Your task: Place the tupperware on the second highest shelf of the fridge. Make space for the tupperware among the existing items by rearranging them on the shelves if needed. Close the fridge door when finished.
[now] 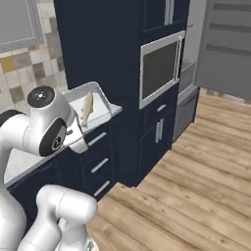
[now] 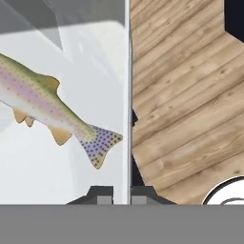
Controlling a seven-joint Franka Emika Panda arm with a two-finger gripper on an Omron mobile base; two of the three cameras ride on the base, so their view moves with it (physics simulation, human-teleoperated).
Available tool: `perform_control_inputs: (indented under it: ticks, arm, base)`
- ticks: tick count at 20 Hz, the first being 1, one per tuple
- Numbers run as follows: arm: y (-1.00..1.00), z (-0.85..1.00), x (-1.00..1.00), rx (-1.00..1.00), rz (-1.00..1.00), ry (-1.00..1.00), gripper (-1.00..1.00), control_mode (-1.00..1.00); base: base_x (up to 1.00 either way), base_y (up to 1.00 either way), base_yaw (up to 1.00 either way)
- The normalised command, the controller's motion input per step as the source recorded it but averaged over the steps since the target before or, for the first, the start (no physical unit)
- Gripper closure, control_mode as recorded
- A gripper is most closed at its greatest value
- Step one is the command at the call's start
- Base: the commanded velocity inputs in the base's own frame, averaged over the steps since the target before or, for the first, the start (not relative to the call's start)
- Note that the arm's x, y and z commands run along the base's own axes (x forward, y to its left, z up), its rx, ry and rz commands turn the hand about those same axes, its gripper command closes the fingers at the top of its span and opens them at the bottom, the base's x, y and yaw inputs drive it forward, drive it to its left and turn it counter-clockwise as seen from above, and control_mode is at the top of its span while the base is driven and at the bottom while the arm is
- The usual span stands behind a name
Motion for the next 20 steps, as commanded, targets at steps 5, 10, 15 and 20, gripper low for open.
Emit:
perform_control_inputs:
  ticks: [5, 10, 15, 20]
  arm:
    - [0.0, 0.0, 0.0, 0.0, 0.0, 0.0, 1.0, 1.0]
    - [0.0, 0.0, 0.0, 0.0, 0.0, 0.0, 1.0, 1.0]
    - [0.0, 0.0, 0.0, 0.0, 0.0, 0.0, 1.0, 1.0]
    - [0.0, 0.0, 0.0, 0.0, 0.0, 0.0, 1.0, 1.0]
  base:
    - [0.77, -1.0, -0.39]
    - [0.89, -0.9, -0.22]
    - [1.0, -0.75, 0.1]
    - [1.0, -0.65, 0.32]
